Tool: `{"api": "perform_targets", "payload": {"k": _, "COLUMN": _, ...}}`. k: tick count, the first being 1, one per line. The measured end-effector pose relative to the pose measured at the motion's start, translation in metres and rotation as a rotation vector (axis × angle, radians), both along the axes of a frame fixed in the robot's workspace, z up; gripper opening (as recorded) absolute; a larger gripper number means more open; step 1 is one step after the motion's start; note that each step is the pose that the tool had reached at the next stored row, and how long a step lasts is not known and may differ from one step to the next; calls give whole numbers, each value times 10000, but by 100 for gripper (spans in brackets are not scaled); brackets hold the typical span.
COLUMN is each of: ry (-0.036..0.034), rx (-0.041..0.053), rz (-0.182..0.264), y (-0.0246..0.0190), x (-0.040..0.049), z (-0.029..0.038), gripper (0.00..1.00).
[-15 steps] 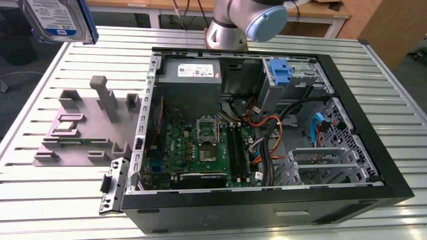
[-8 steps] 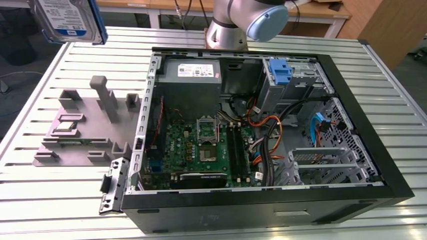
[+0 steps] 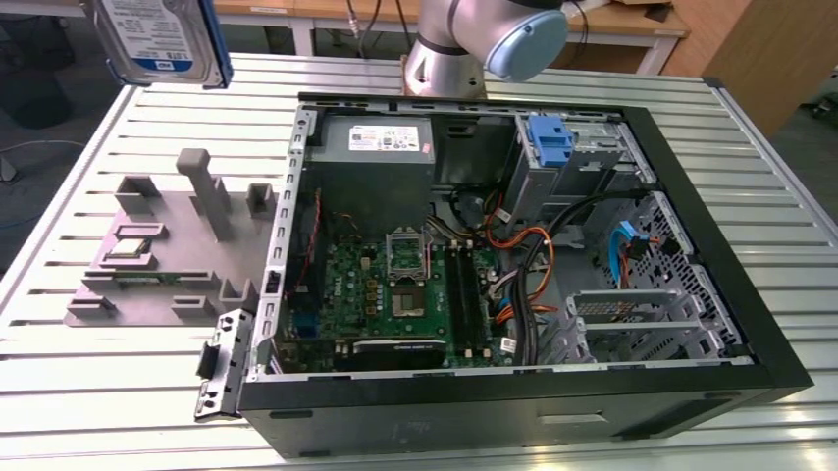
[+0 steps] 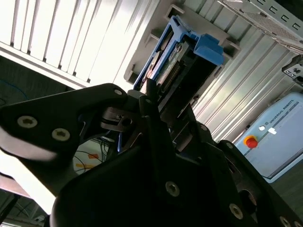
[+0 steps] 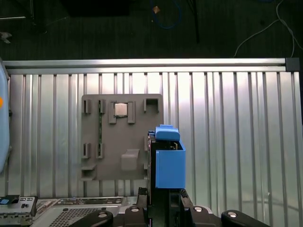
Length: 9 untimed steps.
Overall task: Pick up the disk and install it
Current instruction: 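Pick up the disk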
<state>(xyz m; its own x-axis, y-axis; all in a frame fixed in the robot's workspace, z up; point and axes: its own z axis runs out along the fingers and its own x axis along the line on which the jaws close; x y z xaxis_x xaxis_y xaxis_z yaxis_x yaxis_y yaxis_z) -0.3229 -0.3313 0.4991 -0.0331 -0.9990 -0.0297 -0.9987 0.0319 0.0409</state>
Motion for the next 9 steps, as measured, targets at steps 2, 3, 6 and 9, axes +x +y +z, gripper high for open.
{"api": "perform_targets", "payload": {"k": 2, "ry": 1, "rx": 0, "rz": 0, "y": 0, "x": 55, "z": 0, "gripper": 35}}
{"api": "perform_targets", "payload": {"k": 3, "ry": 1, "rx": 0, "rz": -1, "y": 0, "x": 83, "z": -1, "gripper": 35}}
{"api": "perform_targets", "payload": {"k": 6, "ry": 1, "rx": 0, "rz": -1, "y": 0, "x": 165, "z": -1, "gripper": 35}}
{"api": "perform_targets", "payload": {"k": 9, "ry": 1, "rx": 0, "rz": 0, "y": 0, "x": 249, "z": -2, "gripper": 35}}
